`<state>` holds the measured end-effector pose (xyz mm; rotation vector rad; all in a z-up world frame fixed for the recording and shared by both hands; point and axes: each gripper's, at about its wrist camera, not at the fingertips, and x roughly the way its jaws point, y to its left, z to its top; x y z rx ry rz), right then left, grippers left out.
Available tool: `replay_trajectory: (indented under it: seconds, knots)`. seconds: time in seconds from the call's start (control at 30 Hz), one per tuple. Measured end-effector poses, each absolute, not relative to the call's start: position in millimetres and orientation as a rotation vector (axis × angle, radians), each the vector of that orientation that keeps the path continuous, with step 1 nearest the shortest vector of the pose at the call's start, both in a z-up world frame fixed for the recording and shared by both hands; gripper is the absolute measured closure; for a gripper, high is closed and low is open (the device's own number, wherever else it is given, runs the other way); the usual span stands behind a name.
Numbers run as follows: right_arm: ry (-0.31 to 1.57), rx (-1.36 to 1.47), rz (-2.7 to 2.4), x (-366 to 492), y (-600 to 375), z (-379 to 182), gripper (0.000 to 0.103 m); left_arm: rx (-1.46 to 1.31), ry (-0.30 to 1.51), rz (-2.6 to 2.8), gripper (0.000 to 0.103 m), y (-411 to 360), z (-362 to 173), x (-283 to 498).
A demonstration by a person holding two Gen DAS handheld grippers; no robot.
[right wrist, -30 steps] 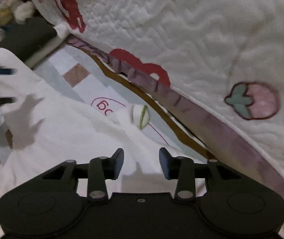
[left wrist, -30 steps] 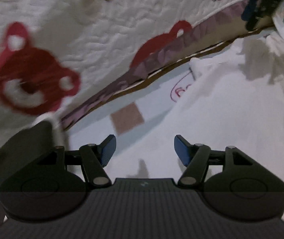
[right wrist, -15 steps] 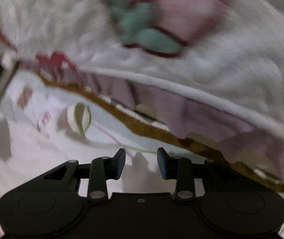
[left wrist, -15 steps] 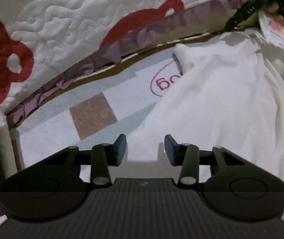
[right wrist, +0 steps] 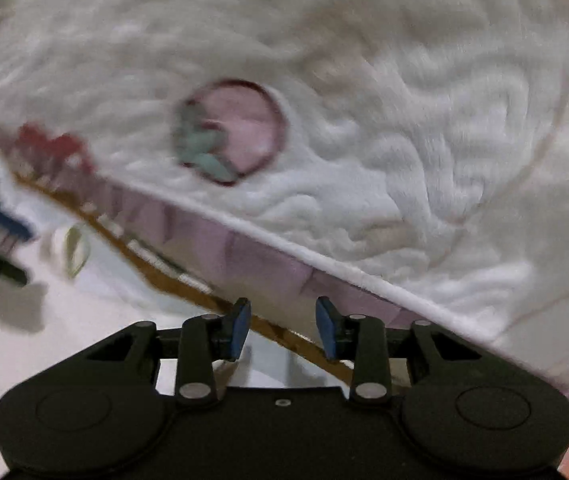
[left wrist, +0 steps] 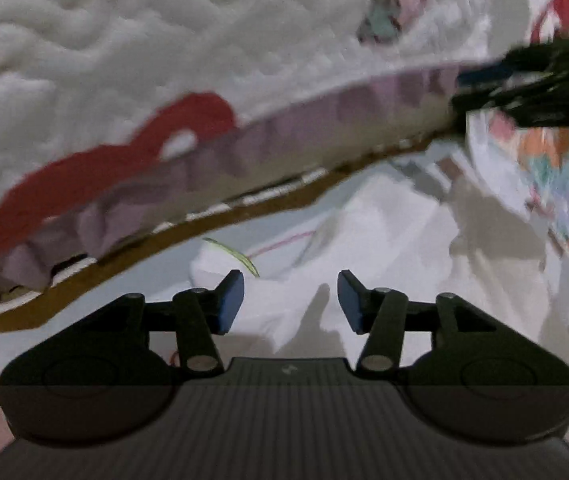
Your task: Fold clothes
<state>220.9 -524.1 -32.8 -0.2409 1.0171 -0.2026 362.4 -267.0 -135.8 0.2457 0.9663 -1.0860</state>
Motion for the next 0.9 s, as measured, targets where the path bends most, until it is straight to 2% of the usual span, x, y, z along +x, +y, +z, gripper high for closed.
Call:
replay_trajectory:
  seconds: [0.1,0.17,0.2,0.23,0.37,0.4,0.53,0.57,0.6,0.73,0.83,0.9]
  knots:
    - [1.033,-0.279,-0.224,205,-515,-20,0.060,0.311,0.979,-1.027,0.050,-283,-150,358]
    - [1.062,-0.280,-0.228,194,-508,-13,0.060,0.587,0.958,-0.948,0.050,-302,-163,347]
    - [1.076,-0.280,-0.230,188,-505,-9,0.060,0.713,0.931,-0.962,0.045,-309,-168,339]
    - [1.091,-0.280,-0.232,182,-502,-5,0.060,0.708,0.925,-0.970,0.041,-306,-166,340]
    - [1.148,-0.280,-0.241,159,-489,10,0.056,0.683,0.911,-0.983,0.036,-293,-165,349]
    - [1.154,-0.271,-0.239,157,-484,15,0.056,0.672,0.914,-0.971,0.030,-290,-168,353]
    - [1.165,-0.268,-0.150,156,-458,29,0.055,0.492,1.085,-0.949,0.019,-283,-178,377]
    - [1.162,-0.286,-0.103,159,-451,29,0.051,0.532,1.109,-0.961,0.018,-282,-178,377]
    - [1.143,-0.291,-0.101,162,-449,23,0.046,0.573,1.132,-0.973,0.018,-282,-177,377]
    - [1.050,-0.142,-0.135,188,-457,-38,0.045,0.577,1.120,-0.979,0.018,-255,-165,375]
    - [0.998,-0.005,-0.130,203,-473,-90,0.046,0.382,1.169,-1.001,0.022,-209,-163,377]
    - [0.956,0.074,-0.188,207,-488,-117,0.046,0.300,1.142,-1.010,0.031,-181,-161,371]
